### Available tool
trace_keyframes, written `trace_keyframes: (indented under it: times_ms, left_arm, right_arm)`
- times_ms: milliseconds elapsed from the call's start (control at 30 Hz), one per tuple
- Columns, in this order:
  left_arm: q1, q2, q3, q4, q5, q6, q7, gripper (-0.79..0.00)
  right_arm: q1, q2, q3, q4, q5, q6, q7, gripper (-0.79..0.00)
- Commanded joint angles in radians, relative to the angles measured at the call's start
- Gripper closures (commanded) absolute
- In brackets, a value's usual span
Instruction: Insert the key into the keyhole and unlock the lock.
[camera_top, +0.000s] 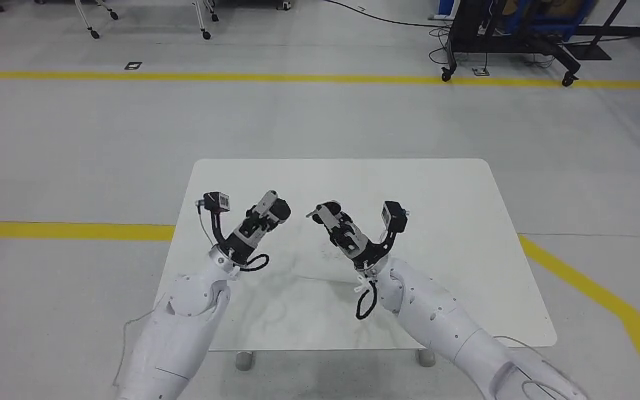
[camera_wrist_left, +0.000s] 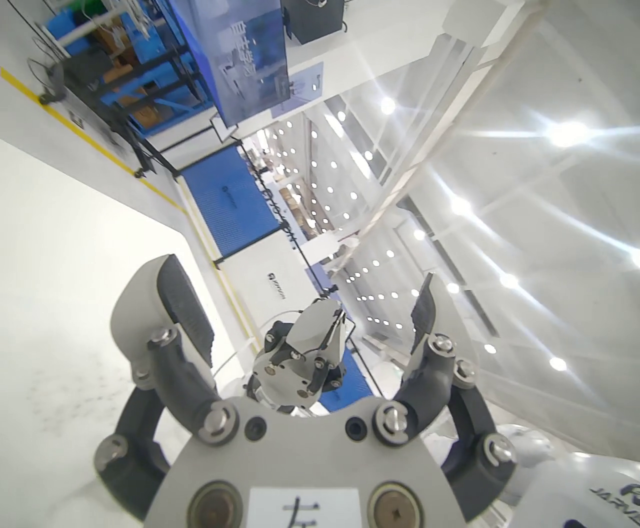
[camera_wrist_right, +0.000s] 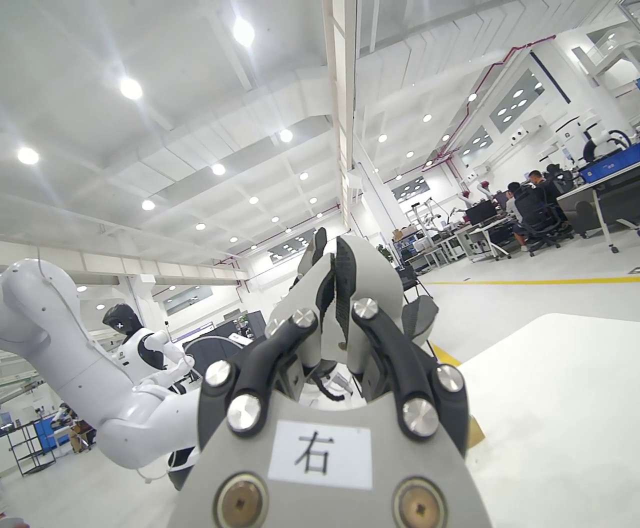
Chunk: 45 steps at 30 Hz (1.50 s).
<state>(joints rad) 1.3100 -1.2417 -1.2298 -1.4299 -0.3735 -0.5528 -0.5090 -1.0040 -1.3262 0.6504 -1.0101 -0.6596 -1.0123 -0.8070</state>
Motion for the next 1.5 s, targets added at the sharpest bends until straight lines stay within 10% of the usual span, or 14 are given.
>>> trace_keyframes:
  times_ms: [0,267,533,1167,1467]
  left_arm:
    - [-0.035,-0.002,0.004,0.078,-0.069,0.011,-0.056,-0.785]
    - [-0.035,-0.002,0.005,0.075,-0.068,0.013,-0.056,-0.785]
    - [-0.04,0.002,0.012,0.027,0.01,-0.11,-0.152,-0.785]
    - [-0.062,0.004,0.041,0.031,0.198,-0.125,-0.114,-0.659]
    - [-0.068,0.006,0.055,0.031,0.241,-0.126,-0.124,-0.249]
  right_arm:
    - [0.0,0.0,0.001,0.001,-0.002,0.0,0.0,0.0]
    - [-0.003,0.0,0.001,0.0,0.001,0.002,0.004,0.0]
    - [-0.02,-0.01,0.008,0.024,0.326,0.088,0.354,0.0]
    - [-0.143,0.035,0.19,-0.194,0.412,0.173,0.576,0.0]
    - [-0.146,0.024,0.194,-0.203,0.454,0.195,0.661,0.0]
